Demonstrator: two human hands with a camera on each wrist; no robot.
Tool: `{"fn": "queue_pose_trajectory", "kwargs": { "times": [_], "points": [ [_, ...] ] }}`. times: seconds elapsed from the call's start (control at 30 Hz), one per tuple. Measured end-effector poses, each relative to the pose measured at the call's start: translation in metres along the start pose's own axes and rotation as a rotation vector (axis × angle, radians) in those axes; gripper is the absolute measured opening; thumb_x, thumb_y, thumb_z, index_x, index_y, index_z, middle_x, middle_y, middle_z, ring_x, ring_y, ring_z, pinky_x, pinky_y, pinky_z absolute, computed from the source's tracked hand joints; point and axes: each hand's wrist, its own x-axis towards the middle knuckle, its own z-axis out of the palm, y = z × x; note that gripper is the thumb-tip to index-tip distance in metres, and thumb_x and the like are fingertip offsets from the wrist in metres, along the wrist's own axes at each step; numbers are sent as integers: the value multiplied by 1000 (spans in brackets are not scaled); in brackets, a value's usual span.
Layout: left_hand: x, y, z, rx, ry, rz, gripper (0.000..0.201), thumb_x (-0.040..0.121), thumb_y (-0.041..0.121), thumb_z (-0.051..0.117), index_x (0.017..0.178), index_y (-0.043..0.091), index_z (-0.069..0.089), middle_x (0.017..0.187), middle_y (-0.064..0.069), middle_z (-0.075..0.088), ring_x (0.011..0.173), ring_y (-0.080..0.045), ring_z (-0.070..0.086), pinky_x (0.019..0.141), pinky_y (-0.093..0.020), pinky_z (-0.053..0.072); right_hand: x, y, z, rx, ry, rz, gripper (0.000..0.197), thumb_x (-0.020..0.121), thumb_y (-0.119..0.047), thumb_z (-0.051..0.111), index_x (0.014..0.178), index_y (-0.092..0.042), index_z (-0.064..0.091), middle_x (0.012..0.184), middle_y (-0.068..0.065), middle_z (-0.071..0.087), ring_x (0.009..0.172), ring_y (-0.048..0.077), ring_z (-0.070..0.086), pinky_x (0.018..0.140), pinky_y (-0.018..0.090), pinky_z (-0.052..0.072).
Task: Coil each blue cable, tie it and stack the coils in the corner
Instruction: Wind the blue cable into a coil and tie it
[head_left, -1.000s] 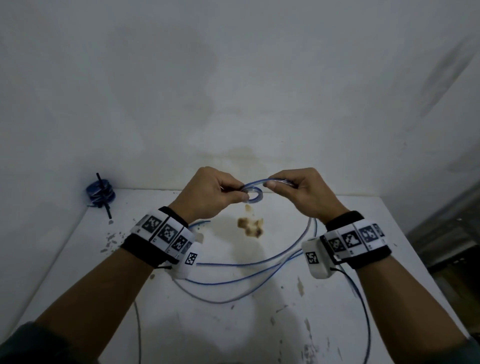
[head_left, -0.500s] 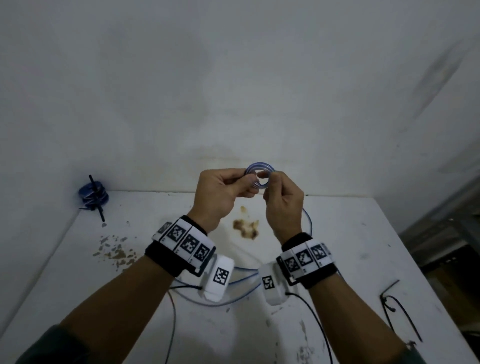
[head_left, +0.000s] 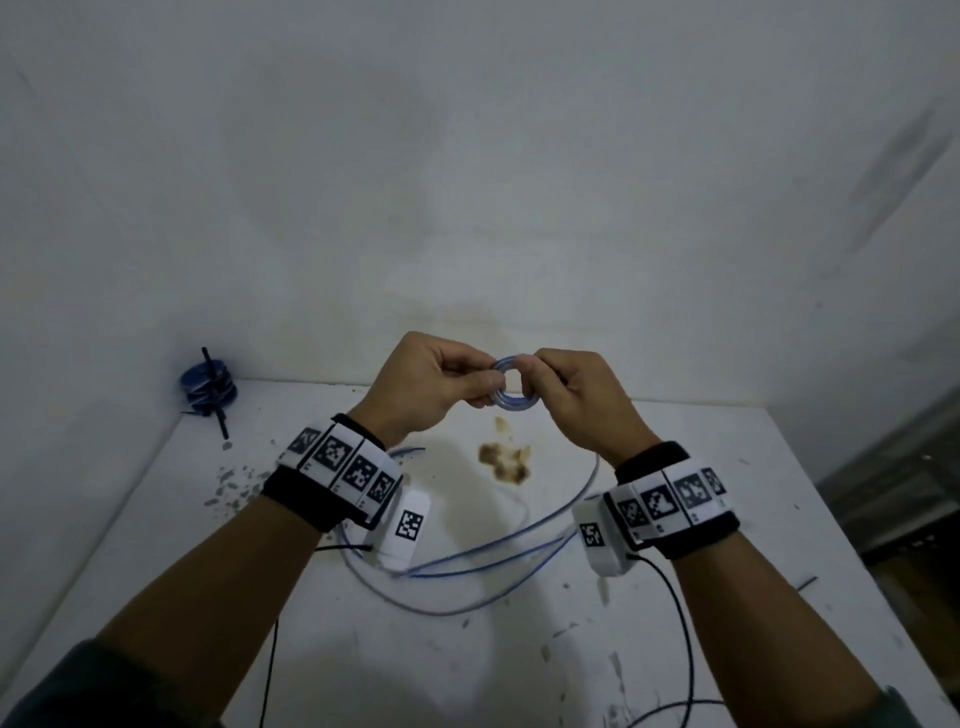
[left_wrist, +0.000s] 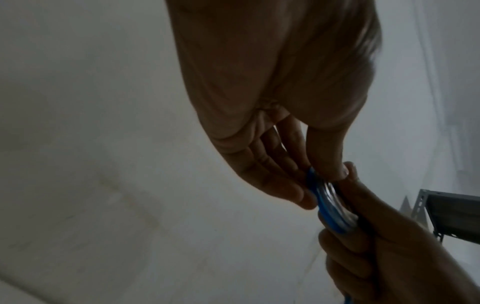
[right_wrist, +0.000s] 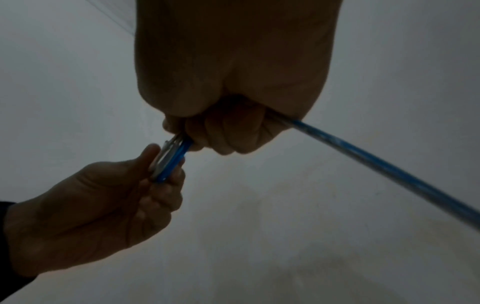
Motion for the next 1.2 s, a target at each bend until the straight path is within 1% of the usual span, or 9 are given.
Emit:
{"fn": "queue_pose_trajectory", "kwargs": {
  "times": [0.13,0.3,0.43,0.67,0.77,0.87,0.97,1.07,1.2],
  "points": [
    [3,-5,17,-126,207,54,17,79,-6,74,85,10,75,67,-3,73,56,-16,65,63,-27,55,-12,-8,24,222,291,42,20,99,-18,57,82,-15,67,63,-11,57,58,4,46,58,17,36],
    [-3,-14,29,-172,266,82,19,79,-4,75,86,14,75,68,-2,73,58,-17,64,65,-26,55,-19,-9,42,342,503,148,19,97,-11,59,87,-21,71,79,-4,64,71,8,55,67,17,41],
    [-5,-20,27,-155,311,89,18,81,-1,75,92,14,75,75,-6,75,62,-19,67,66,-27,56,-15,-11,39,362,420,190,15,96,-16,62,91,-16,76,81,3,71,72,20,66,61,32,56],
    [-9,-21,21,-136,127,8,20,82,-3,73,100,5,73,86,-12,75,76,-20,72,70,-27,57,-9,-13,29,447,329,266,16,95,-16,64,90,-9,77,67,6,71,60,20,67,57,31,58],
    [-4,-21,18,-161,241,-9,19,80,-5,74,98,1,73,83,-12,75,71,-17,71,69,-24,55,-13,-17,32,548,283,308,13,94,-17,66,93,-9,75,74,10,74,67,27,71,60,35,59],
    [-1,-20,14,-285,314,-47,16,80,-5,73,94,2,73,81,-15,74,71,-22,70,69,-26,56,-19,-20,37,603,265,265,10,87,-10,73,95,-15,73,81,8,76,76,29,73,69,36,60],
    [-4,-21,16,-335,258,-85,14,80,-5,72,91,3,73,79,-14,72,72,-23,69,70,-26,56,-20,-14,36,644,307,285,11,88,-4,71,94,-13,74,80,11,76,75,27,74,71,32,59],
    [-6,-23,10,-351,164,-166,12,80,-5,71,90,2,72,81,-14,72,74,-21,70,71,-26,56,-18,-9,31,641,255,325,10,89,0,69,92,-8,74,77,10,76,71,26,74,70,33,60],
    [-3,-19,-4,-47,5,-122,14,83,5,74,96,9,75,86,-7,76,78,-15,71,68,-25,55,-14,-6,19,518,88,351,7,86,-1,72,92,-3,75,77,15,75,69,26,74,69,34,61]
  ]
}}
